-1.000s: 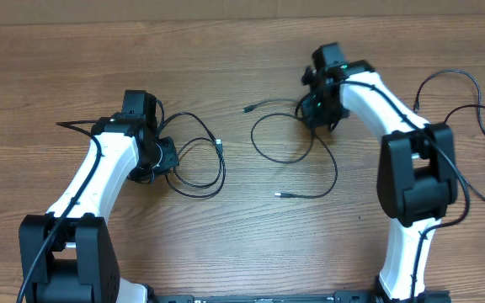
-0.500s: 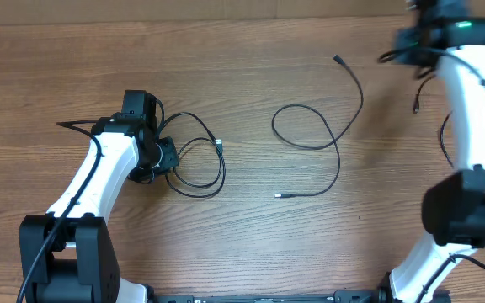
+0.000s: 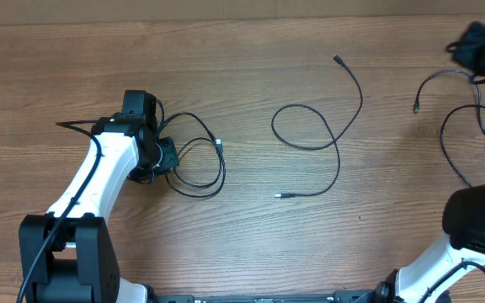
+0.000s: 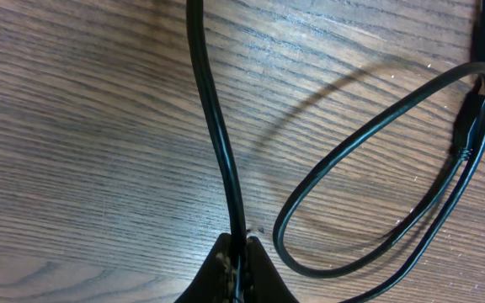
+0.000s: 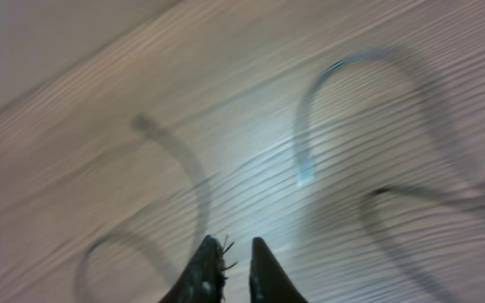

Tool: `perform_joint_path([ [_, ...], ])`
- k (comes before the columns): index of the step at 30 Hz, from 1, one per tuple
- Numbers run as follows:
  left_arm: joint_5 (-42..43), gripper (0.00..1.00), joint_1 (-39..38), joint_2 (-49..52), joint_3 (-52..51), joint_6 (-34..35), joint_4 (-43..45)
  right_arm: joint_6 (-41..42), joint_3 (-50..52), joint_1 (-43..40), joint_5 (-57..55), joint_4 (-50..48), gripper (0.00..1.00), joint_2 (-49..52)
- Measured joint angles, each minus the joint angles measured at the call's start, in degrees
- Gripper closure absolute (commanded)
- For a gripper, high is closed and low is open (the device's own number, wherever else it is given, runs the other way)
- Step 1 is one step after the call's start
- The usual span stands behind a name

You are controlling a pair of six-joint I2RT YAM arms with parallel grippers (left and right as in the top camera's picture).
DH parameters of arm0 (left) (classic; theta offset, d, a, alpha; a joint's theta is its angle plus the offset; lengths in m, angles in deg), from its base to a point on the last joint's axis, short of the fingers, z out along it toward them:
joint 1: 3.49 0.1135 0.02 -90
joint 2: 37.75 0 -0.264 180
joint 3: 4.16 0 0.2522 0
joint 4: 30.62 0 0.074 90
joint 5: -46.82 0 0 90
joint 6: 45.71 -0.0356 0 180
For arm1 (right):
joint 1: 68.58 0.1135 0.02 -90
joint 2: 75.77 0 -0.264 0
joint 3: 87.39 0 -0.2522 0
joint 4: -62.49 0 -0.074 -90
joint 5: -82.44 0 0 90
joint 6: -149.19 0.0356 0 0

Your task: Untangle cables

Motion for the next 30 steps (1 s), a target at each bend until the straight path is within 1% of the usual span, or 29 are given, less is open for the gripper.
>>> perform_joint_path([
  [1, 0.0, 0.96, 0.0, 0.0, 0.0, 0.0, 0.0, 0.3, 0.6, 0.8, 1.4, 0.5, 0.60, 0.0],
  [4, 0.0, 0.96, 0.0, 0.0, 0.0, 0.0, 0.0, 0.0, 2.5, 4.3, 5.6, 1.5, 0.59, 0.0],
  [7, 0.0, 0.96, 0.0, 0.0, 0.0, 0.0, 0.0, -1.5, 4.7, 7.9, 7.7, 1.7, 0.45, 0.0],
  [11, 0.0, 0.96, 0.0, 0.0, 0.0, 0.0, 0.0, -5.1, 9.6, 13.2, 6.5, 2.3, 0.34, 0.0],
  [14, 0.0, 0.96, 0.0, 0.0, 0.0, 0.0, 0.0, -8.4, 15.1, 17.4, 4.4, 1.0, 0.30, 0.0],
  [16, 0.0, 0.96, 0.0, 0.0, 0.0, 0.0, 0.2, -12.1, 20.5, 21.0, 3.3, -1.3, 0.29, 0.0],
  [21, 0.0, 0.96, 0.0, 0.0, 0.0, 0.0, 0.3, -17.8, 27.7, 26.2, 2.3, -6.3, 0.25, 0.0],
  [30, 0.0, 0.96, 0.0, 0.0, 0.0, 0.0, 0.4, -27.3, 35.1, 34.1, -1.1, -17.4, 0.23, 0.0],
])
